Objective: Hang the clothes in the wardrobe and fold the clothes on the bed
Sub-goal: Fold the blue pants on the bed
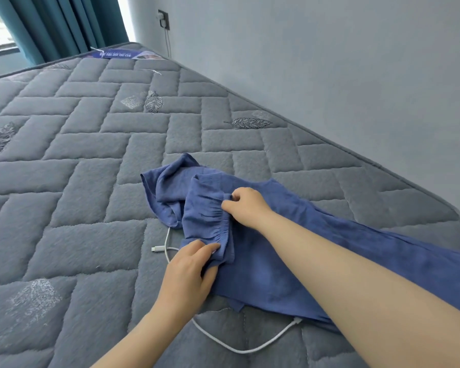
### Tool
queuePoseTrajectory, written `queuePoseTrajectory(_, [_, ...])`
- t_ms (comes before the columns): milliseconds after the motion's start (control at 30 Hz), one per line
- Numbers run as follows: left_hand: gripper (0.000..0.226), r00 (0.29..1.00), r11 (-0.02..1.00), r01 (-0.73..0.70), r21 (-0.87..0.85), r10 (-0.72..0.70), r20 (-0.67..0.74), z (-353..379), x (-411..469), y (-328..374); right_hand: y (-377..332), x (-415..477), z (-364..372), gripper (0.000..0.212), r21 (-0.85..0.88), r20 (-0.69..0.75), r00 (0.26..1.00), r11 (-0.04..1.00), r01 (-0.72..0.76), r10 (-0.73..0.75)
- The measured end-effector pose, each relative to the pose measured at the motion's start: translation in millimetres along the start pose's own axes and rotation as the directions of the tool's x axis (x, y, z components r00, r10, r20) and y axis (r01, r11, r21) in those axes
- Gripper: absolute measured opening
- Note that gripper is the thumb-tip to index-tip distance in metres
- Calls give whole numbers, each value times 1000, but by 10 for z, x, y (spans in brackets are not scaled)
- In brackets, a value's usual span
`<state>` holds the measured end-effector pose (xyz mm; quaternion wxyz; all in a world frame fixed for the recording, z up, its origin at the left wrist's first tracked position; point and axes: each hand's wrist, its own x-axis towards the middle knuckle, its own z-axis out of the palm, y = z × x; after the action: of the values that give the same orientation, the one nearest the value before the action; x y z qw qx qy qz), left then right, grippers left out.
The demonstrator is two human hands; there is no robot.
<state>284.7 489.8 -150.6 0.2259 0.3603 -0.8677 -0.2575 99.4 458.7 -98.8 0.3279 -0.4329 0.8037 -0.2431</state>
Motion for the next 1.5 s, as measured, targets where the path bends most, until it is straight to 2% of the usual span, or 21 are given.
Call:
queuePoseTrajectory(100, [27, 999, 998, -40, -45, 40, -3, 38, 113, 294, 217, -90, -325, 29, 177, -32, 998, 983, -45, 51])
queuePoseTrajectory(200, [26, 994, 990, -102, -94, 104, 24, 164, 238, 704, 564, -224, -698, 17, 216, -96, 991, 974, -65, 88])
queuePoseTrajectory(400, [25, 964, 958, -225, -176, 245, 101, 625, 381, 1555, 1387, -597, -1361, 26, 328, -208, 957, 936, -128, 203])
queuePoseTrajectory(833, [20, 843, 875, -396, -280, 467, 267, 1908, 510, 2910, 3102, -1298, -2332, 22, 375, -379, 862, 907, -191, 337])
queuePoseTrajectory(1133, [18, 779, 853, -445, -274, 519, 352, 2505, 508, 3233, 3717, -1373, -2431, 22, 430, -381, 841, 879, -207, 384])
queuePoseTrajectory(1500, [22, 718, 874, -426, -232, 483, 501, 2828, 423, 3136, 3979, -1419, -2307, 19, 394, -372, 841, 887, -242, 394])
